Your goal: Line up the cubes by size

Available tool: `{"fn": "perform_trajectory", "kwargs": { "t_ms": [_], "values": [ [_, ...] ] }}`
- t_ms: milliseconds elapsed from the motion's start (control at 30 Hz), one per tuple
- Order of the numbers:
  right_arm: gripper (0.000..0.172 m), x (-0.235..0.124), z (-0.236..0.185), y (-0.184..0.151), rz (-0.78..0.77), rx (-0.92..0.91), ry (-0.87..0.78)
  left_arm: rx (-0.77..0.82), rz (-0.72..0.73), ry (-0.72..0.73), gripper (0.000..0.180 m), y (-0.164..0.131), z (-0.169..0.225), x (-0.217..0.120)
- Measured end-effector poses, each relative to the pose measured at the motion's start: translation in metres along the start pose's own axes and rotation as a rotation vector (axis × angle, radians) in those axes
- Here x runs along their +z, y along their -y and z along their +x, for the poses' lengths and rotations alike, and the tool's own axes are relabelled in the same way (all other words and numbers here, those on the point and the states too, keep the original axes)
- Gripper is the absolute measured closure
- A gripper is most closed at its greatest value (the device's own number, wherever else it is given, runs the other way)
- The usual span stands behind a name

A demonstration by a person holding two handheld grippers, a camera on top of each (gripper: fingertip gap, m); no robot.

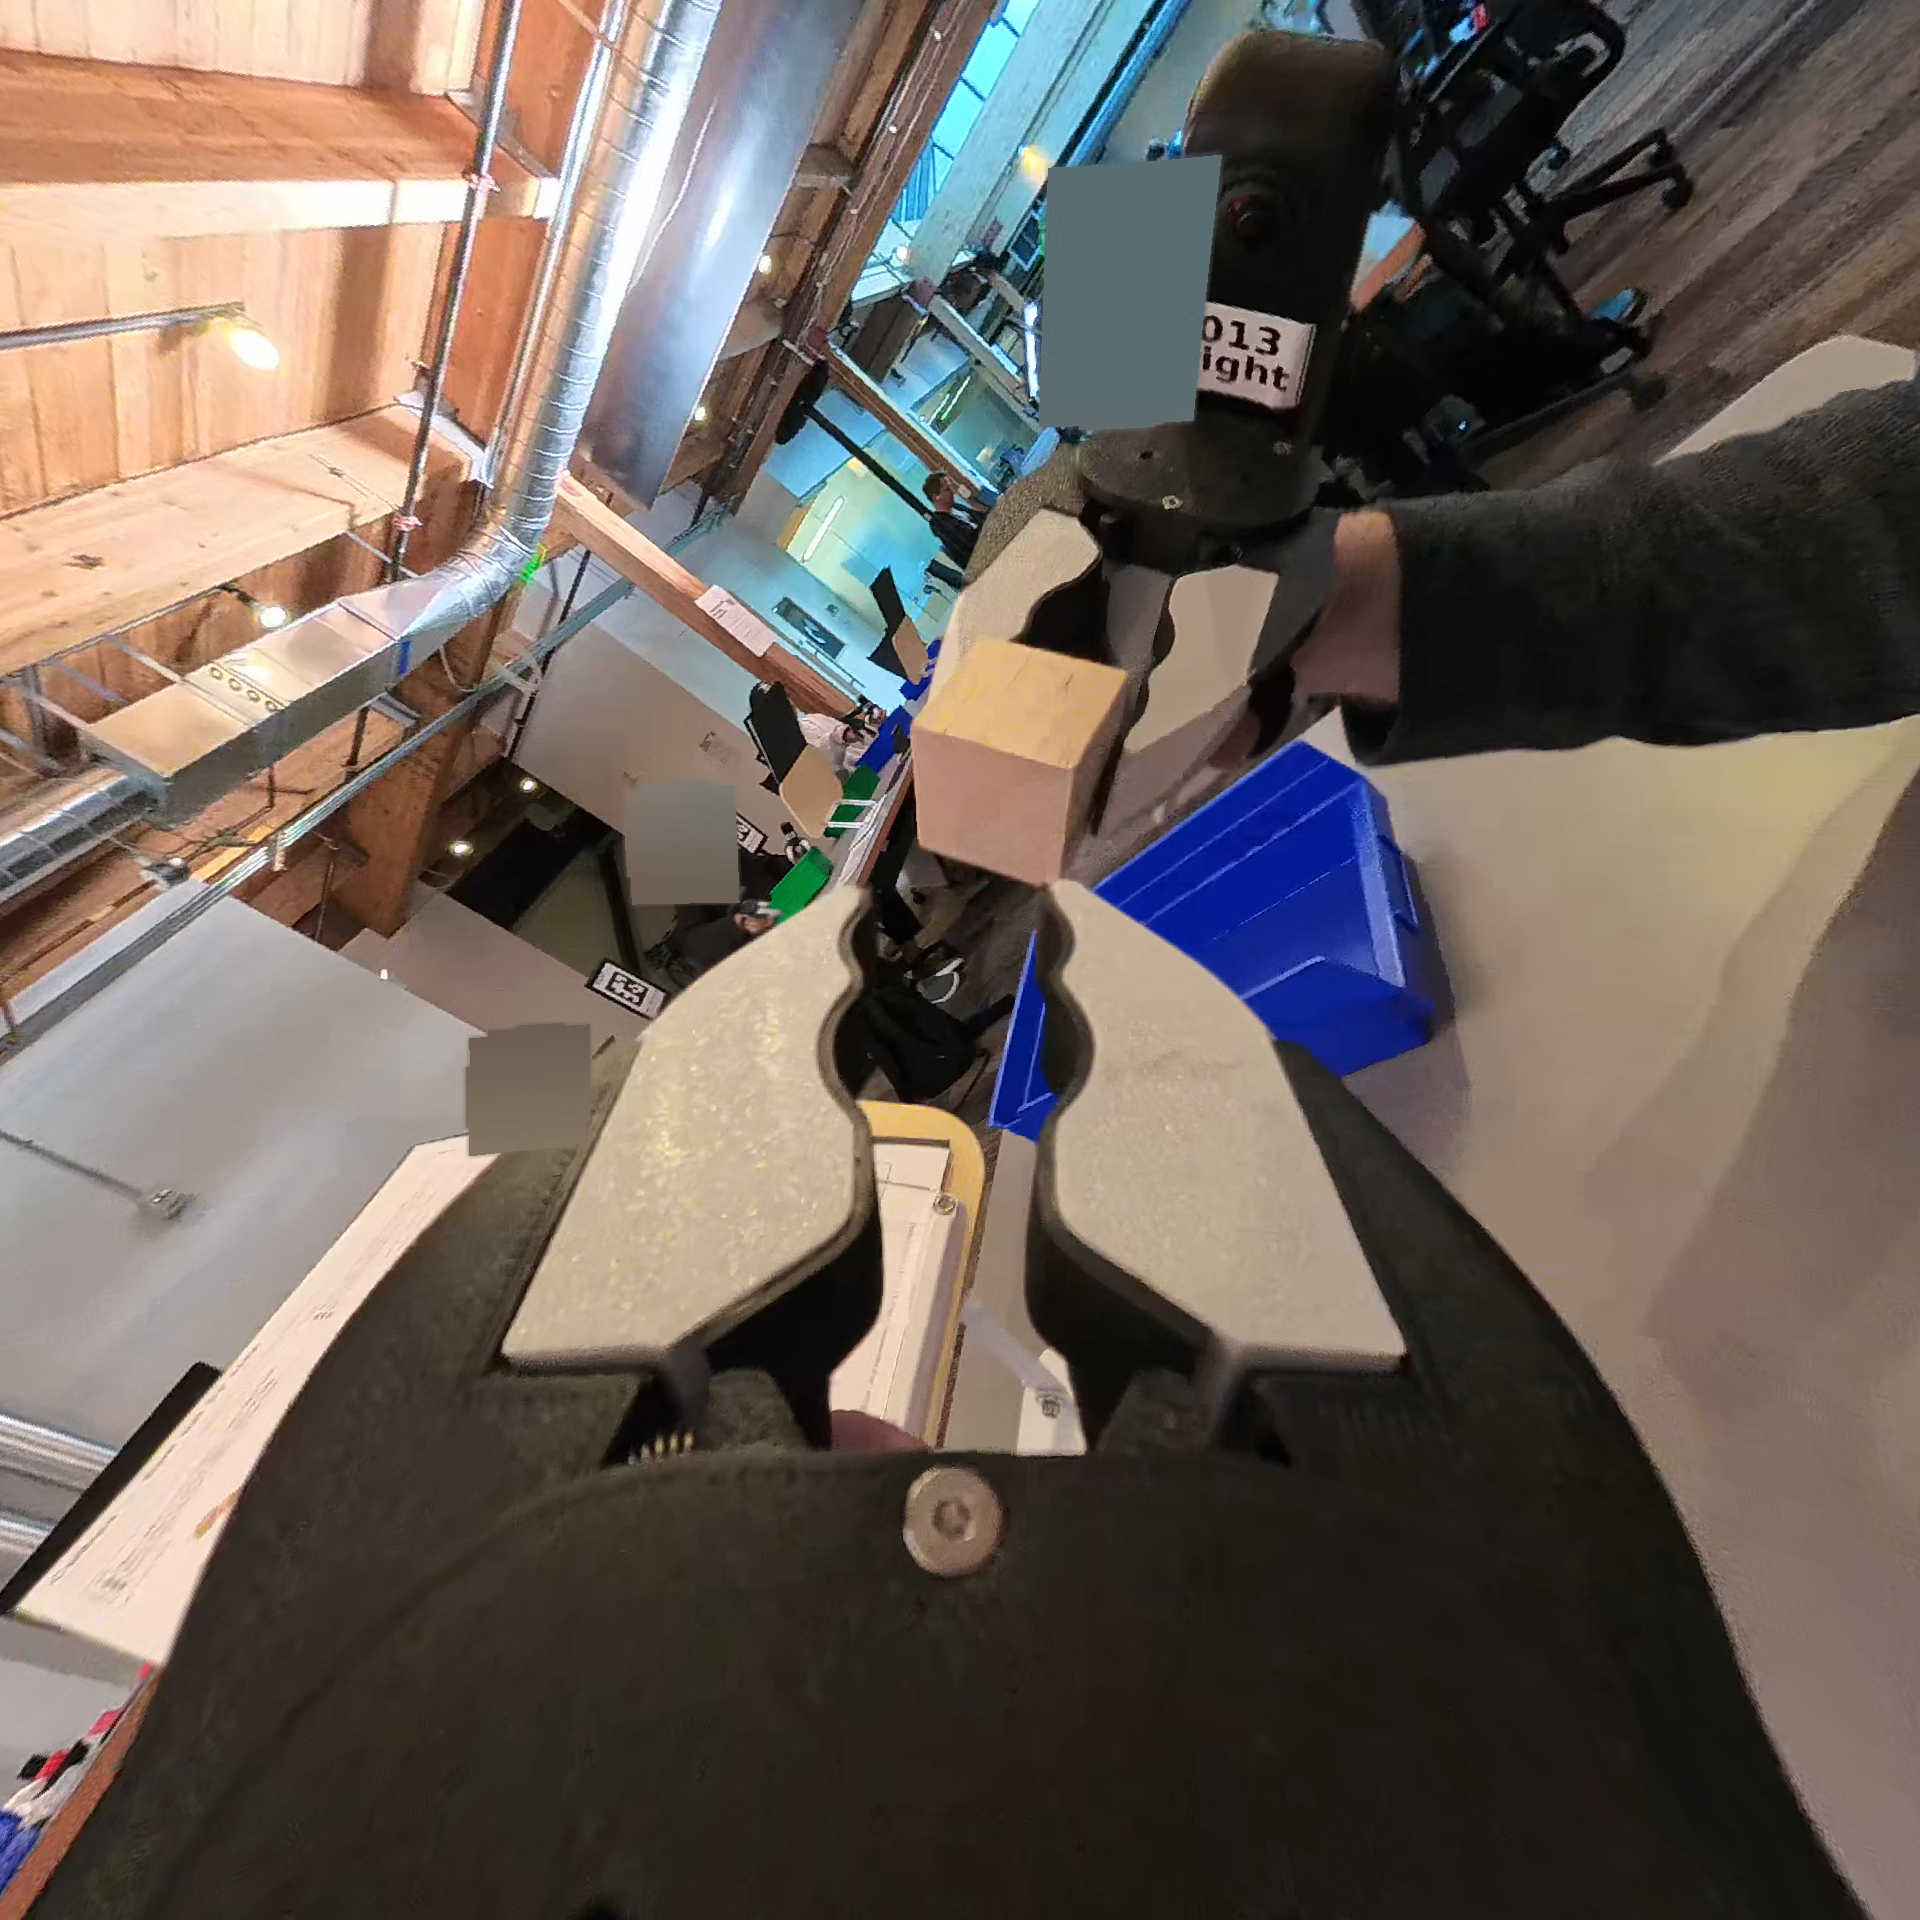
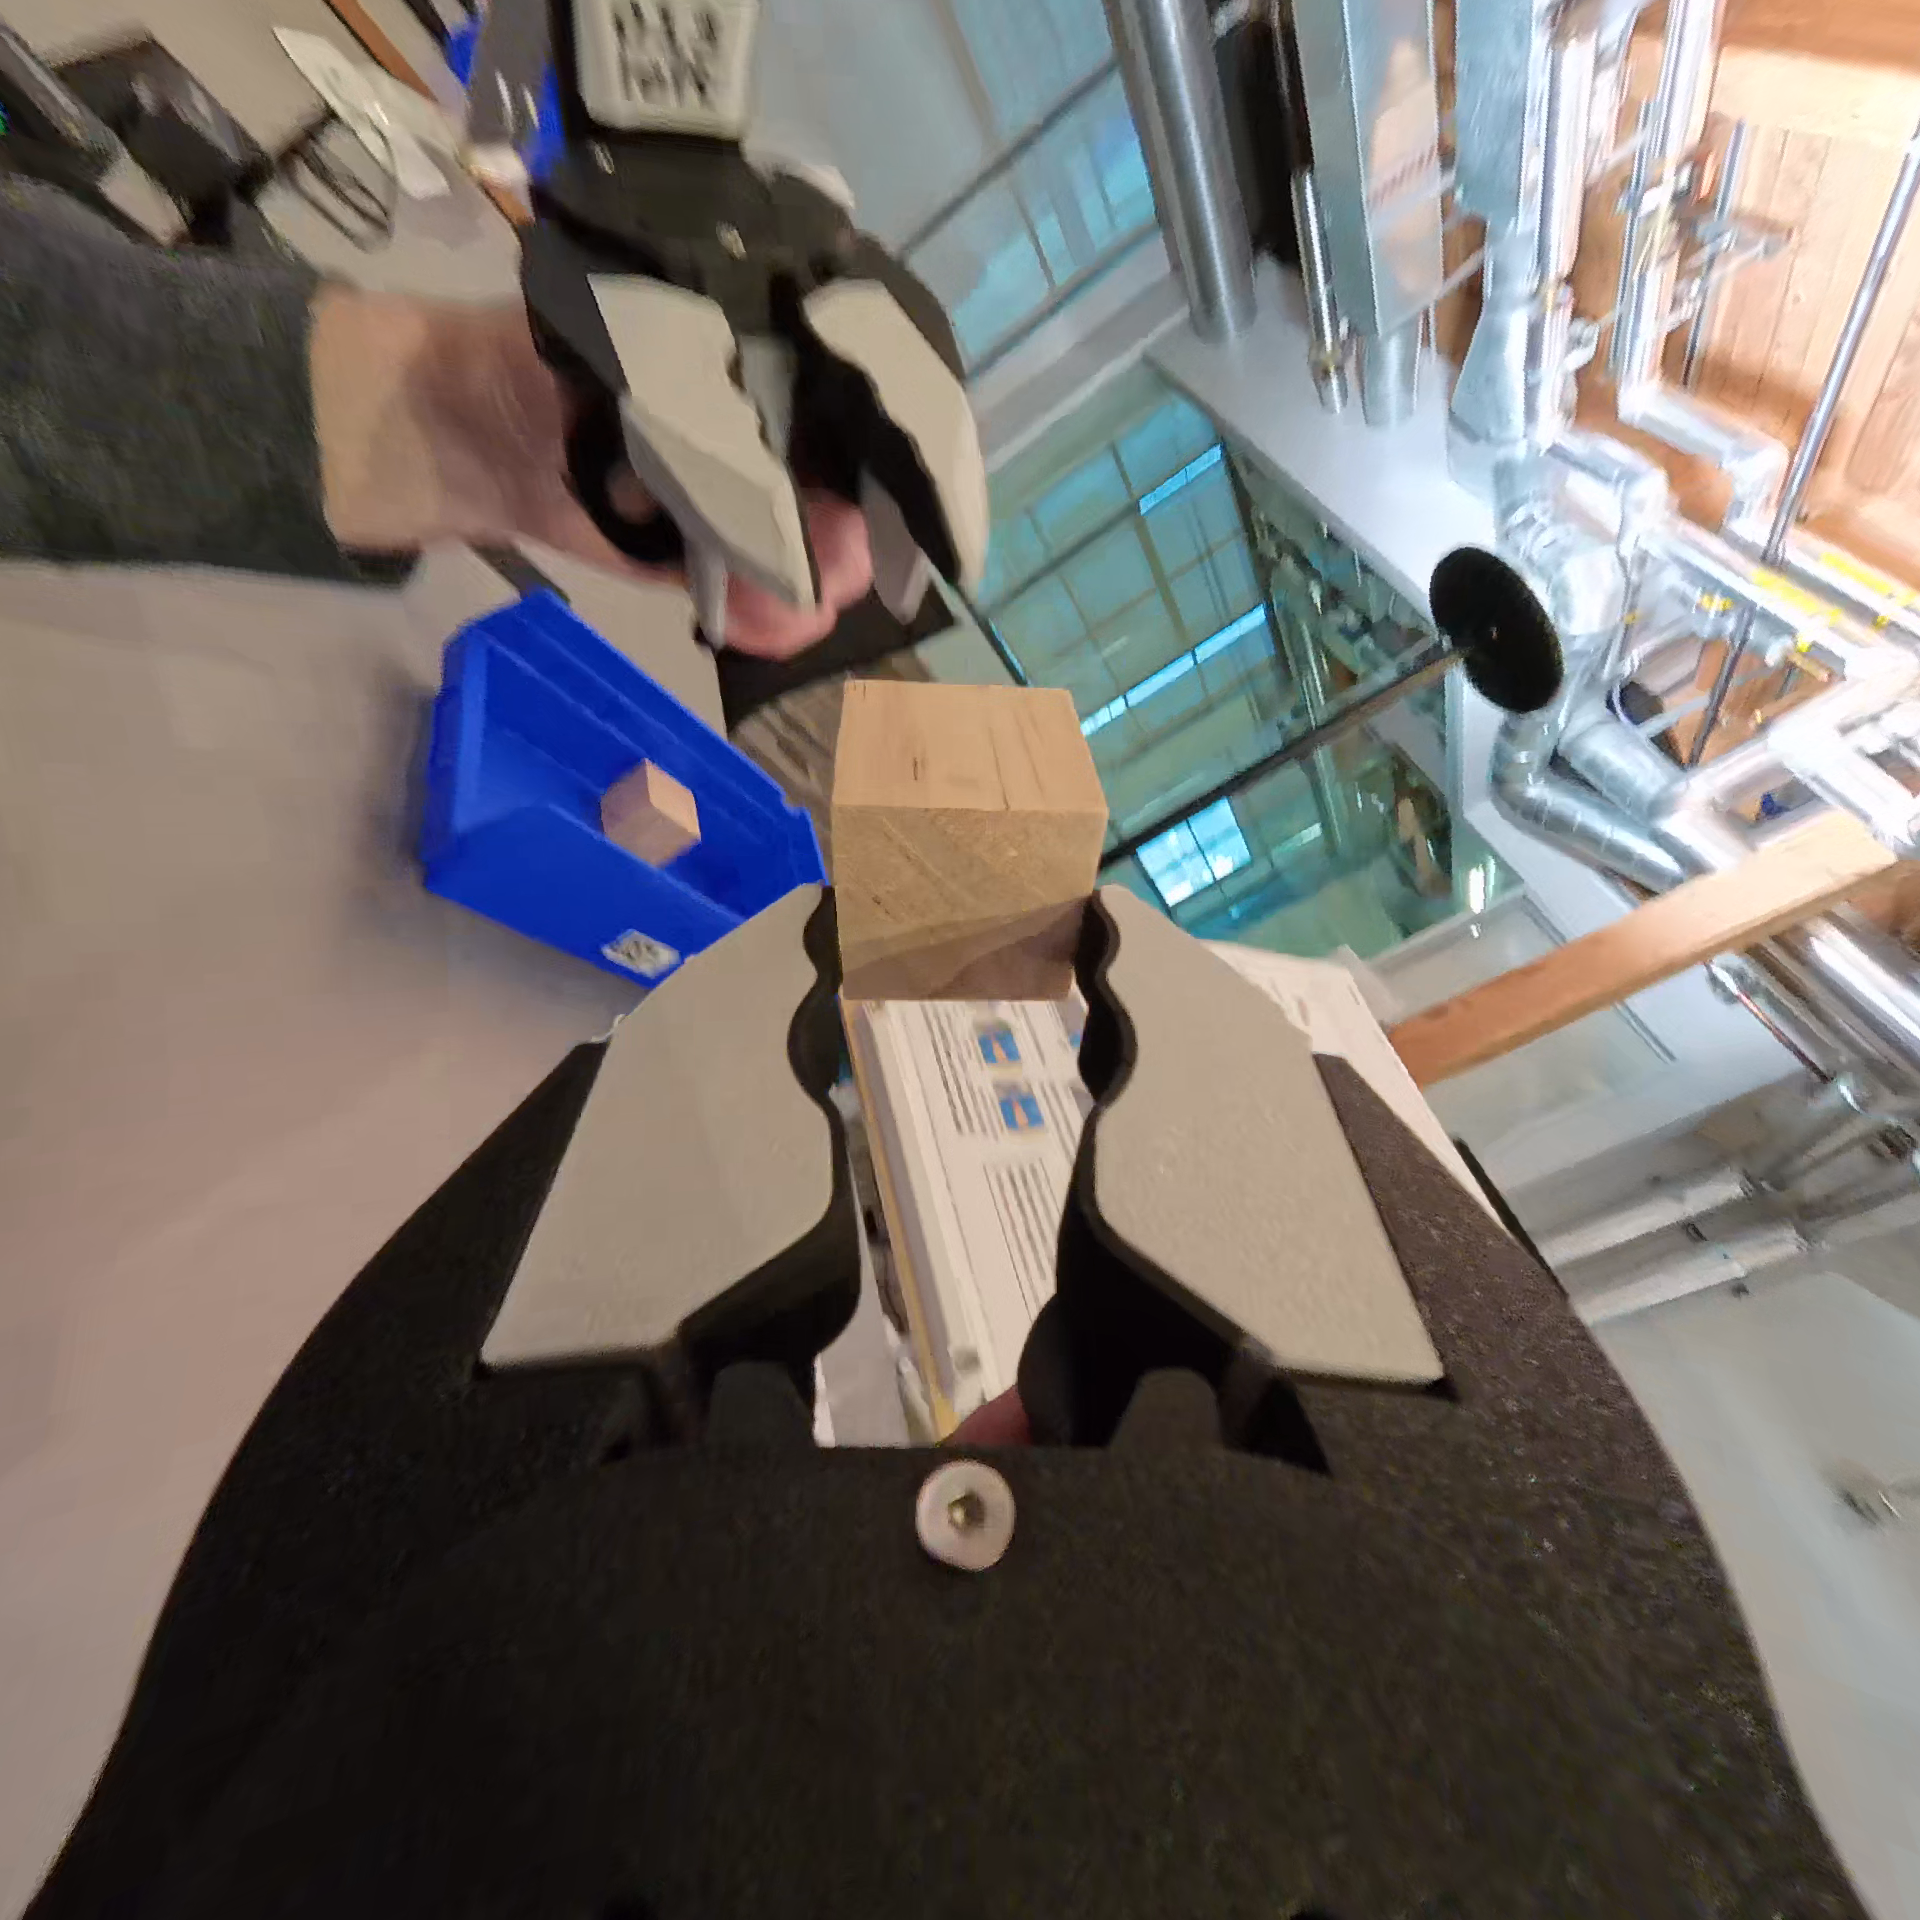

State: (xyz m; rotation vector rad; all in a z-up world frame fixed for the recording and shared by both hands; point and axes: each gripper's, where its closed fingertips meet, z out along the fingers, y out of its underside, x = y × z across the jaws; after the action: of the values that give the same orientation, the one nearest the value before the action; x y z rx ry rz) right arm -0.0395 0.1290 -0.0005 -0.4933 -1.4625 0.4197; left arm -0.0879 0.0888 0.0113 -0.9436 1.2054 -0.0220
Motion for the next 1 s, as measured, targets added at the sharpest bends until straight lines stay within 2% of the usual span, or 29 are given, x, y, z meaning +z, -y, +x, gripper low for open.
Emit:
{"fn": "perform_trajectory", "kwargs": {
  "t_ms": [133, 200, 400, 567, 733, 1000],
  "values": [
    [0.129, -0.041, 0.031, -0.052, -0.205, 0.006, -0.075, 0.022, -0.024, 0.041, 0.180, 0.000, -0.009, -0.011],
    [0.129, -0.064, 0.042, -0.087, -0.344, 0.005, -0.084, 0.031, -0.029, 0.056, 0.180, 0.002, -0.012, -0.016],
    [0.129, -0.117, 0.032, -0.200, -0.784, 0.021, 0.112, 0.054, -0.053, 0.062, 0.180, 0.003, -0.014, -0.020],
    [0.128, -0.138, 0.006, -0.268, -0.957, 0.132, 0.319, 0.076, -0.104, 0.044, 0.180, -0.004, -0.009, -0.014],
    [0.128, -0.156, -0.024, -0.323, -1.146, 0.160, 0.526, 0.076, -0.104, 0.039, 0.180, -0.004, -0.009, -0.015],
    [0.128, -0.172, -0.045, -0.365, -1.281, 0.198, 0.715, 0.073, -0.109, 0.048, 0.180, -0.006, -0.013, -0.020]
  ]
}}
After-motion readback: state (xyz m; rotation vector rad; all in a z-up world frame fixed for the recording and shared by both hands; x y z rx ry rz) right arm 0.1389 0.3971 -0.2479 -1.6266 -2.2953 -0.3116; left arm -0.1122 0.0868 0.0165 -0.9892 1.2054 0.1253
